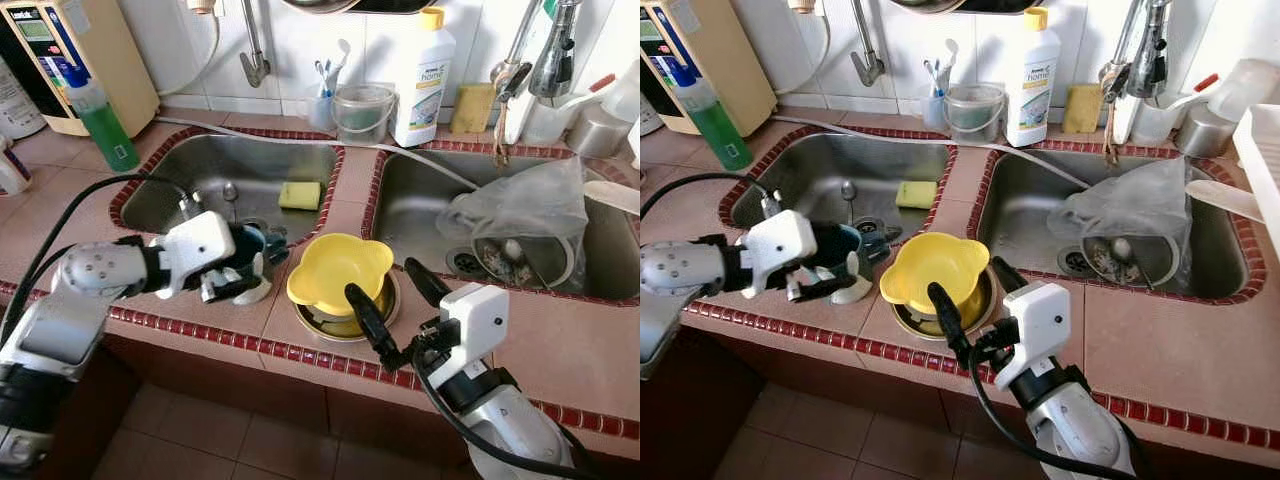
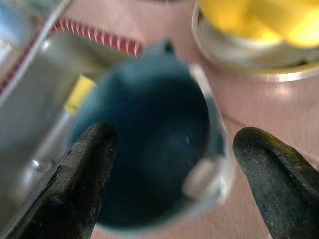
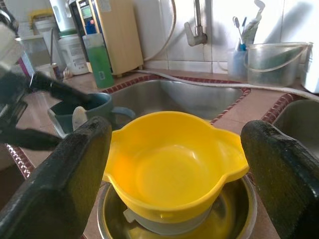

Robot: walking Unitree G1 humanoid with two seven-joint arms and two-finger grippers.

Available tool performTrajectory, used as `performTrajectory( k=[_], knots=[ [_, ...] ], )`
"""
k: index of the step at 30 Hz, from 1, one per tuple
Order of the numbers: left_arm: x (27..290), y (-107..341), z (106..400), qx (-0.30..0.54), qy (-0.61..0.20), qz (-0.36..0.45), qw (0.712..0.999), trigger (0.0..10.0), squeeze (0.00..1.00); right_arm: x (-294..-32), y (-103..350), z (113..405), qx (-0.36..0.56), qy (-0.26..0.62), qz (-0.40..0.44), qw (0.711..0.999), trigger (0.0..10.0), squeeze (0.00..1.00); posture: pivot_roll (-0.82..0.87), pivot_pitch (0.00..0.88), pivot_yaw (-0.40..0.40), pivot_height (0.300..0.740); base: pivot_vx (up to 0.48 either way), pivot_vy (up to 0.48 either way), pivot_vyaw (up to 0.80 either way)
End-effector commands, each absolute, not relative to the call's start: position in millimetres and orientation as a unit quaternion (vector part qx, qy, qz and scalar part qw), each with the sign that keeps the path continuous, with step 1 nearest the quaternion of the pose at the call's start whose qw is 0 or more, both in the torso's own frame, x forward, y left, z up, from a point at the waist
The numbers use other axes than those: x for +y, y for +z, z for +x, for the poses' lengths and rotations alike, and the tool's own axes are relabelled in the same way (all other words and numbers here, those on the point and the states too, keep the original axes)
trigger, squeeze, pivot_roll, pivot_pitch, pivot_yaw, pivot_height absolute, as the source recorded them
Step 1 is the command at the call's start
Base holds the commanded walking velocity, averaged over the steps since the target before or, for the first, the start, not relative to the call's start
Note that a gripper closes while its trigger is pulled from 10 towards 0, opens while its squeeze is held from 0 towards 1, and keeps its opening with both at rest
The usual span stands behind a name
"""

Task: Kitchen organization

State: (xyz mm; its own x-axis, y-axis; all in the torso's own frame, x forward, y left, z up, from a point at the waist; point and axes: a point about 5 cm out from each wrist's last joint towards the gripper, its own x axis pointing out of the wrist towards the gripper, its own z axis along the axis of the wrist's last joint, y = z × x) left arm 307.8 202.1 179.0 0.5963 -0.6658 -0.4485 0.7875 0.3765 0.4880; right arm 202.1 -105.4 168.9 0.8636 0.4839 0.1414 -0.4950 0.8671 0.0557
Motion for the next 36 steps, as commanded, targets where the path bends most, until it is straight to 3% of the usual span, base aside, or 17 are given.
performTrajectory(
  k=[1, 36],
  knots=[
    [211, 180, 305, 0.099, -0.434, 0.351, 0.824, 0.0, 0.0, -104, 174, 201, -0.07, 0.257, 0.047, 0.963, 10.0, 0.0, -0.13, 0.118, 0.09, 0.74, 0.0, 0.0, 0.0],
    [196, 192, 308, 0.08, -0.479, 0.363, 0.795, 0.0, 0.0, -95, 179, 196, -0.05, 0.308, 0.083, 0.946, 10.0, 0.0, -0.11, 0.124, 0.094, 0.74, 0.0, 0.0, 0.0]
  ],
)
